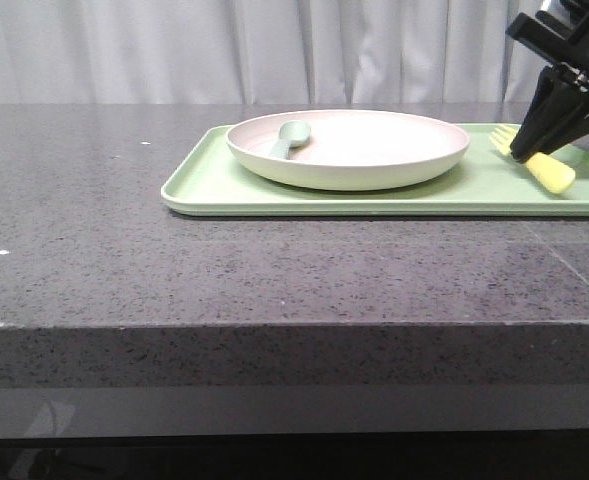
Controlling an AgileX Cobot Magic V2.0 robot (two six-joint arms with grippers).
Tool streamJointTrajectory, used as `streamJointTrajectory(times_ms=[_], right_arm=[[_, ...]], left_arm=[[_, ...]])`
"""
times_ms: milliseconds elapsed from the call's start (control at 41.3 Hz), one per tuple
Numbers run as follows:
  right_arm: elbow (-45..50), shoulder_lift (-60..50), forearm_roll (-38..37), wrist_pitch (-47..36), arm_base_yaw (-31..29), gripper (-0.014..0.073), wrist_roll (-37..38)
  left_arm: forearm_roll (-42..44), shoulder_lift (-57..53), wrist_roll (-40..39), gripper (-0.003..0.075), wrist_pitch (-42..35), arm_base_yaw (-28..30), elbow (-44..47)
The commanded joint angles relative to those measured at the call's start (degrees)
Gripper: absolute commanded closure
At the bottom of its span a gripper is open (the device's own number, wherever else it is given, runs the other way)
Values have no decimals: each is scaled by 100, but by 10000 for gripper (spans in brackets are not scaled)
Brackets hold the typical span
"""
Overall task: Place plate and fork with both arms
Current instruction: 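Carry the fork beside the plate and lower it onto the tray, then open the right gripper and raise it away from the fork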
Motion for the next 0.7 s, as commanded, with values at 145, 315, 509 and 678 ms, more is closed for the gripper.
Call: streamJointTrajectory(times_ms=[145,315,509,678], right_arm=[[-113,-306,-217,-111,-28,269,-99],[-120,-313,-492,-173,-28,257,-99],[-131,-616,-501,-219,-17,257,-99],[-61,-1331,-945,-367,182,265,-99]], left_arm=[[-20,-13,-48,418,-366,-48,-130],[-20,-13,-48,418,-366,-48,-130],[-20,-13,-48,418,-366,-48,-130],[-20,-13,-48,418,-366,-48,-130]])
